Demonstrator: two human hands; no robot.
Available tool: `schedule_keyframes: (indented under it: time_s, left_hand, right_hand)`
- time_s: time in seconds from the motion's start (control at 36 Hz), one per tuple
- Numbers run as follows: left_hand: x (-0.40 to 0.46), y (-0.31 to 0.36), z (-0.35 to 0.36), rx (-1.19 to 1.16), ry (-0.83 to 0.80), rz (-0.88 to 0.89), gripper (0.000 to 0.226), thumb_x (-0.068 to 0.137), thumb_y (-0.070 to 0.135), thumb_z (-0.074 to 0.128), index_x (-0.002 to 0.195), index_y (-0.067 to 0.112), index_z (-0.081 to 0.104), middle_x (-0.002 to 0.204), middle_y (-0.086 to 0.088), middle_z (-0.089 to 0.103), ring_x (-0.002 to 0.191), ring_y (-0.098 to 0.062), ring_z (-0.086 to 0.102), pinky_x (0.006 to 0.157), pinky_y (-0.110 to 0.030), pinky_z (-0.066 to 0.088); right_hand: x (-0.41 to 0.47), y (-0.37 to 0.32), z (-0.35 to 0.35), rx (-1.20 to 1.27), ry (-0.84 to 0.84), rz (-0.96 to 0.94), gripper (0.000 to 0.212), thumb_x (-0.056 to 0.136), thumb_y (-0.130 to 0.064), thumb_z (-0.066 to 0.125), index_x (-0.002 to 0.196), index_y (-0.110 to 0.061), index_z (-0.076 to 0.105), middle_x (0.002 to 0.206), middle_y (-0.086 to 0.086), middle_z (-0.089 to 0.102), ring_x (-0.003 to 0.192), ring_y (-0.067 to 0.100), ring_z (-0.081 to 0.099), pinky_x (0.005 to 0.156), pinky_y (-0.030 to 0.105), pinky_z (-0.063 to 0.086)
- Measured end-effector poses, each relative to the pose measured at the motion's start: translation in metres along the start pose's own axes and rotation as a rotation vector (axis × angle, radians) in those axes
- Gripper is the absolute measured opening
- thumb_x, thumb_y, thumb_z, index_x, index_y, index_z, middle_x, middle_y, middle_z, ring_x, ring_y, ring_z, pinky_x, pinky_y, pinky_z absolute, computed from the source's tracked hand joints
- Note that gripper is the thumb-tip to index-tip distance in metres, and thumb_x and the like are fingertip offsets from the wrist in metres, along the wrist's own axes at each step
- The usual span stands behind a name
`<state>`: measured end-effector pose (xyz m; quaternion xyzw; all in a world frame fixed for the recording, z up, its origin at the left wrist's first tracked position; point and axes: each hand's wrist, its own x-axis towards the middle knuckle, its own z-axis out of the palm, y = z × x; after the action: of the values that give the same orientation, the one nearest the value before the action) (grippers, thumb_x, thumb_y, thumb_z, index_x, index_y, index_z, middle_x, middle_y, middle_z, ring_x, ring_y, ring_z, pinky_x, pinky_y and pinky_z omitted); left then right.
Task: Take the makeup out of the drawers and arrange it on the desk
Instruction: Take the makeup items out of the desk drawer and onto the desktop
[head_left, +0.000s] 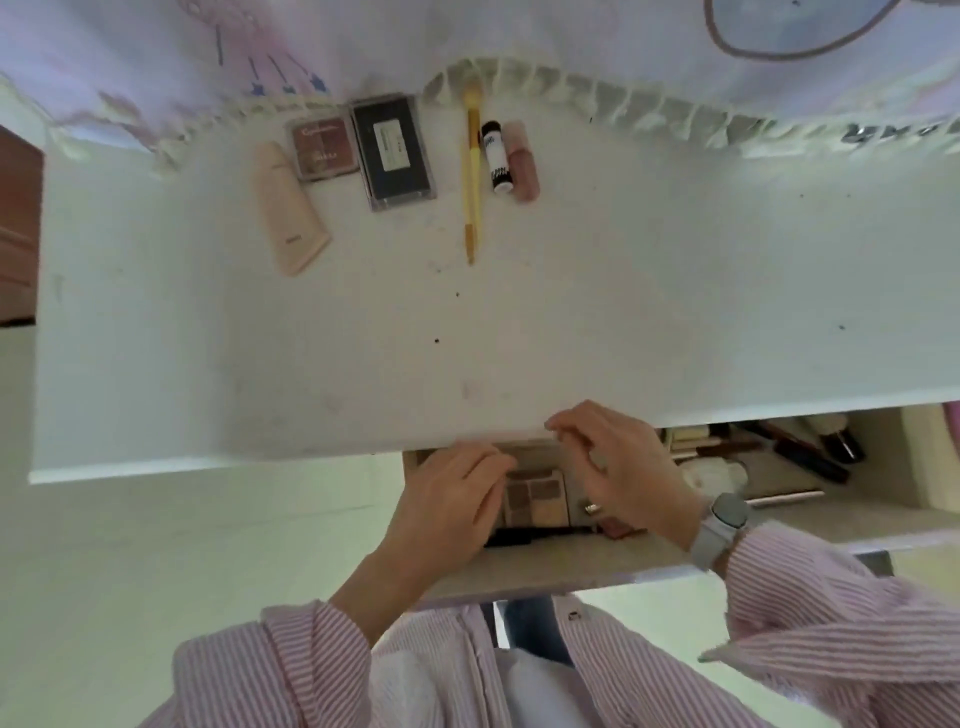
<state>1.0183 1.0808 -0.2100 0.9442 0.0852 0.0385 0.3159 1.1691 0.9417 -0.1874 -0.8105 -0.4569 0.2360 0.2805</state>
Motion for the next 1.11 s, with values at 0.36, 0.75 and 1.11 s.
schedule_keyframes:
  time_s: [0.36, 0.75, 1.11]
  left_hand:
    - [-0.021, -0.018, 0.075, 0.260, -0.554, -0.351, 0.044, 0.088, 0.012, 0.046, 0.132, 0.015, 0.045, 0.139, -0.003, 0.044, 0.125, -0.024, 0.040, 0.098, -0.036, 0.036]
    - [-0.020, -0.025, 0.084, 0.454, -0.625, -0.433, 0.060, 0.083, 0.003, 0.054, 0.139, 0.012, 0.034, 0.135, -0.012, 0.037, 0.123, -0.031, 0.037, 0.105, -0.040, 0.029]
    - [-0.035, -0.020, 0.055, 0.296, -0.530, -0.375, 0.040, 0.086, 0.004, 0.053, 0.122, 0.021, 0.055, 0.115, -0.002, 0.058, 0.103, -0.020, 0.054, 0.084, -0.027, 0.044]
  right_hand:
    - [-0.048, 0.051, 0.085, -0.363, -0.649, 0.403, 0.029, 0.094, -0.027, 0.039, 0.112, -0.013, 0.056, 0.113, 0.017, 0.061, 0.105, 0.032, 0.056, 0.076, 0.033, 0.043]
    - [-0.037, 0.041, 0.094, -0.346, -0.773, 0.347, 0.030, 0.089, -0.013, 0.044, 0.116, -0.006, 0.053, 0.123, 0.017, 0.055, 0.110, 0.033, 0.053, 0.085, 0.035, 0.044]
    - [-0.021, 0.046, 0.105, -0.560, -0.520, 0.192, 0.044, 0.085, -0.006, 0.043, 0.129, -0.004, 0.039, 0.129, 0.017, 0.043, 0.114, 0.032, 0.045, 0.094, 0.038, 0.036]
